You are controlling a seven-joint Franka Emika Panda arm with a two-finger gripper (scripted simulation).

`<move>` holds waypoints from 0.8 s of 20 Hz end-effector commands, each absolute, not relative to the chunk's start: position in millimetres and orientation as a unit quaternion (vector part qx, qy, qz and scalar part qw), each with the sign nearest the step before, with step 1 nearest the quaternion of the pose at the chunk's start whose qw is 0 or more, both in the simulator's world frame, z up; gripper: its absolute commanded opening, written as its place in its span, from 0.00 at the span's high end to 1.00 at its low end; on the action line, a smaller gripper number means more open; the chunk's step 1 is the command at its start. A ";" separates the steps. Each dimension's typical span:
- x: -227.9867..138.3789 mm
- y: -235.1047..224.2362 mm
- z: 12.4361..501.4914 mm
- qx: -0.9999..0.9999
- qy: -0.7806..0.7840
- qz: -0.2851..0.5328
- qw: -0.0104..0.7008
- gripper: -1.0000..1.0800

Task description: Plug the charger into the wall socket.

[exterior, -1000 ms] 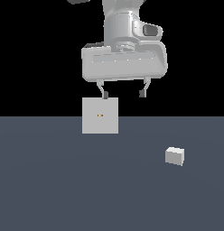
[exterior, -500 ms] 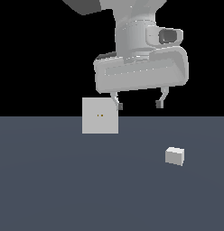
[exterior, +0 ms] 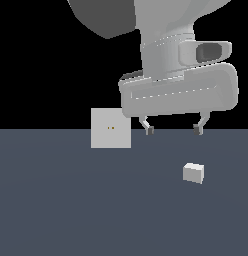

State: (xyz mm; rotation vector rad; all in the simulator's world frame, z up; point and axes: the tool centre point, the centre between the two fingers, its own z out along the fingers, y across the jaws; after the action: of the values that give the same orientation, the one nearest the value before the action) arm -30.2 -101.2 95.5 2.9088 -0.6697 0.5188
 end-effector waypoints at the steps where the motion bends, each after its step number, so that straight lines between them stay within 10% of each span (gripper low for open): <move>1: -33.1 -109.4 89.4 0.951 -0.240 0.186 0.061 0.04; 16: -45.4 -139.6 63.1 0.917 -0.312 0.234 0.080 0.04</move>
State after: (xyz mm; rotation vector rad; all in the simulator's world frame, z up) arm -44.8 -137.9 64.4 2.7509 -0.9221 0.6920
